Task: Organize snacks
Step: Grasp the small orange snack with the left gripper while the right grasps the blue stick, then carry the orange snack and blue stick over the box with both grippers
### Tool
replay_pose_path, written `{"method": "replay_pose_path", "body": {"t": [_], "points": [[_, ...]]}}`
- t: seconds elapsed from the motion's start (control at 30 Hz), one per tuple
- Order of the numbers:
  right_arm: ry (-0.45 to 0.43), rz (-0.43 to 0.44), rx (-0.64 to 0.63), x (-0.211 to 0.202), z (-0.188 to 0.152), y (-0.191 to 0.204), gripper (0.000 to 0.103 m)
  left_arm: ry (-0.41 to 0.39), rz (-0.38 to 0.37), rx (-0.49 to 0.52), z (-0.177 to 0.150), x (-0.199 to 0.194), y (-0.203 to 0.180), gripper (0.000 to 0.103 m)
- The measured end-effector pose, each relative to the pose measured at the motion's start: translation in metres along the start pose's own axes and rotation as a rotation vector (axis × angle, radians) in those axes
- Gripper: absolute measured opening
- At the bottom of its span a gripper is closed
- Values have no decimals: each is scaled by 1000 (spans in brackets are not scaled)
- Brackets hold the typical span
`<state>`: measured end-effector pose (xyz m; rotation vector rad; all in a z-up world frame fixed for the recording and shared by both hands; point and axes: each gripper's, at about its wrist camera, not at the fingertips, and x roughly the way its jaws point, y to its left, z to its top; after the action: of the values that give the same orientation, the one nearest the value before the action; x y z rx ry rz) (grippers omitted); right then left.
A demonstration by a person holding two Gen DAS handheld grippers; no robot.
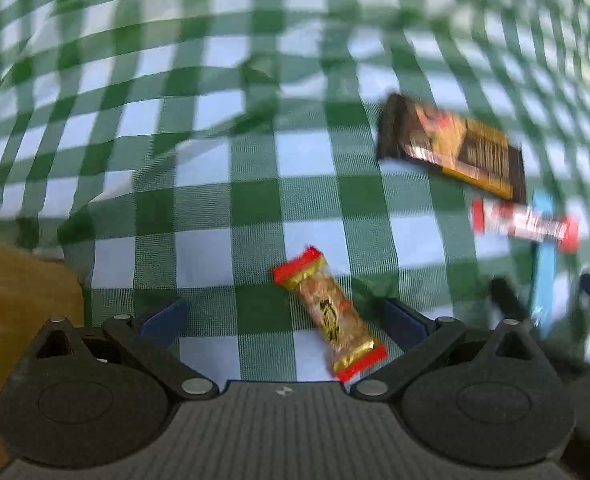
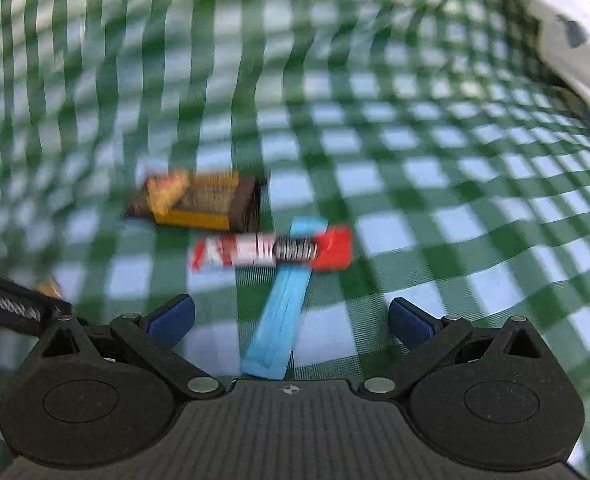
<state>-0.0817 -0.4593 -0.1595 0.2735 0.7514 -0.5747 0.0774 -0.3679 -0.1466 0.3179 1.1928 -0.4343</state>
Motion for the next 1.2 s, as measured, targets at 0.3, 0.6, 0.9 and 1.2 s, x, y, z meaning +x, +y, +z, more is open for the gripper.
{"method": "replay_pose_path", "body": {"t": [0.3, 0.6, 0.9, 1.2], "points": [[-118, -17, -58, 0, -14, 6, 102, -16, 13, 15, -6, -3, 0, 102], [-75, -45, -4, -31, -21, 8, 15, -10, -78, 158, -31, -45, -16, 20], [-25, -9, 132, -101, -44, -4, 14, -62, -142, 187, -64, -109, 3, 20], [-72, 41, 222, -189, -61, -5, 14, -157, -210, 153, -103, -203, 44, 20]]}}
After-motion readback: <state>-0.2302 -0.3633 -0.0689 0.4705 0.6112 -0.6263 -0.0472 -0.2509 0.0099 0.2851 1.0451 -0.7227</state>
